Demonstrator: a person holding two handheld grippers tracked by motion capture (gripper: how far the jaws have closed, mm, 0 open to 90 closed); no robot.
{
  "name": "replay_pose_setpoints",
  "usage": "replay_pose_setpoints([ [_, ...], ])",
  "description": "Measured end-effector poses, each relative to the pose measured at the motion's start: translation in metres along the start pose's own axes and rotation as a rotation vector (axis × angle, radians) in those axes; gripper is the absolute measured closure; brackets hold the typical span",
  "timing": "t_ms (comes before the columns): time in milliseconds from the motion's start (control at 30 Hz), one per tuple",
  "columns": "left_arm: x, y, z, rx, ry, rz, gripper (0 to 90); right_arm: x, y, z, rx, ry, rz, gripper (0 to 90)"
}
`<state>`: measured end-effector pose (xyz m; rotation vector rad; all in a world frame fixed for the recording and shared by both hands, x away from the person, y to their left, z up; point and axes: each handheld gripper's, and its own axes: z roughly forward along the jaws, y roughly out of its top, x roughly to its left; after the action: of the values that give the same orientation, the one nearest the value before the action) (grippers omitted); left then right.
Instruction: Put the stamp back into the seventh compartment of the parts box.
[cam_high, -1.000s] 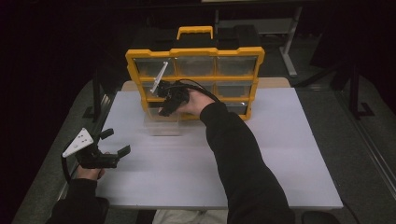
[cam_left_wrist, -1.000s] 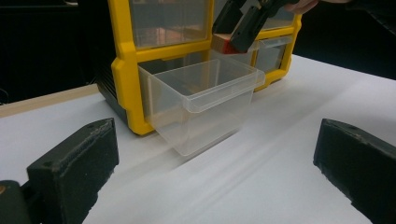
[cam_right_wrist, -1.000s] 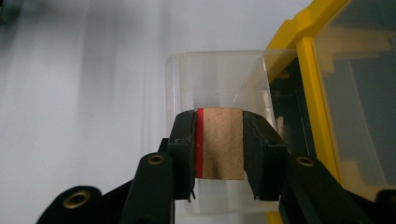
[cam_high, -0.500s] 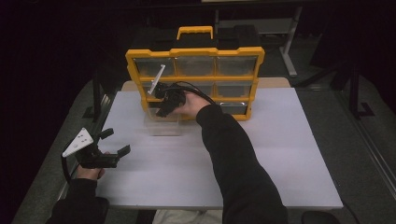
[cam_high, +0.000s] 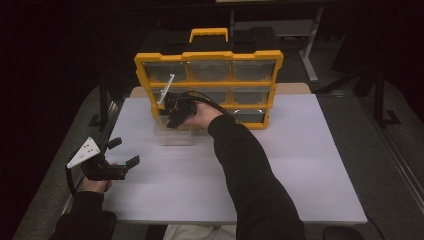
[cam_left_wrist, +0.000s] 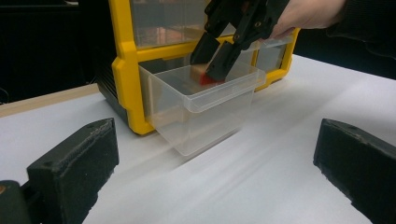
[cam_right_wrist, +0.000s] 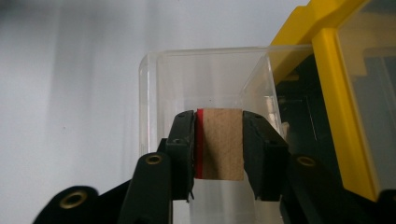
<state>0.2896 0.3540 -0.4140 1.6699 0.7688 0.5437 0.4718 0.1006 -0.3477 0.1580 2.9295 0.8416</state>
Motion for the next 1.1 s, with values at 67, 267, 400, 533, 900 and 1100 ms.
replay_pose_setpoints([
  [67, 0.0, 0.0, 0.0, 0.0, 0.0, 0.0, 0.0, 0.0, -0.001, -0.002, -0.004, -0.003, 0.008, 60.0],
  [267, -0.001, 0.0, 0.0, 0.001, -0.002, -0.001, 0.0, 0.0, -0.005, -0.008, -0.032, -0.007, 0.019, 52.7],
  [400, -0.001, 0.0, 0.0, 0.003, -0.003, 0.0, 0.0, 0.0, -0.009, -0.013, -0.049, -0.018, 0.019, 47.1],
  [533, -0.001, 0.0, 0.0, 0.007, -0.005, 0.001, 0.0, 0.002, -0.014, -0.02, -0.066, -0.023, 0.032, 39.3],
  [900, -0.003, -0.001, 0.0, 0.018, -0.011, 0.005, 0.0, 0.014, -0.022, -0.038, -0.063, -0.044, 0.04, 24.0],
  [1100, -0.003, -0.001, 0.0, 0.023, -0.007, 0.006, 0.0, 0.019, -0.03, -0.048, -0.066, -0.053, 0.065, 13.5],
])
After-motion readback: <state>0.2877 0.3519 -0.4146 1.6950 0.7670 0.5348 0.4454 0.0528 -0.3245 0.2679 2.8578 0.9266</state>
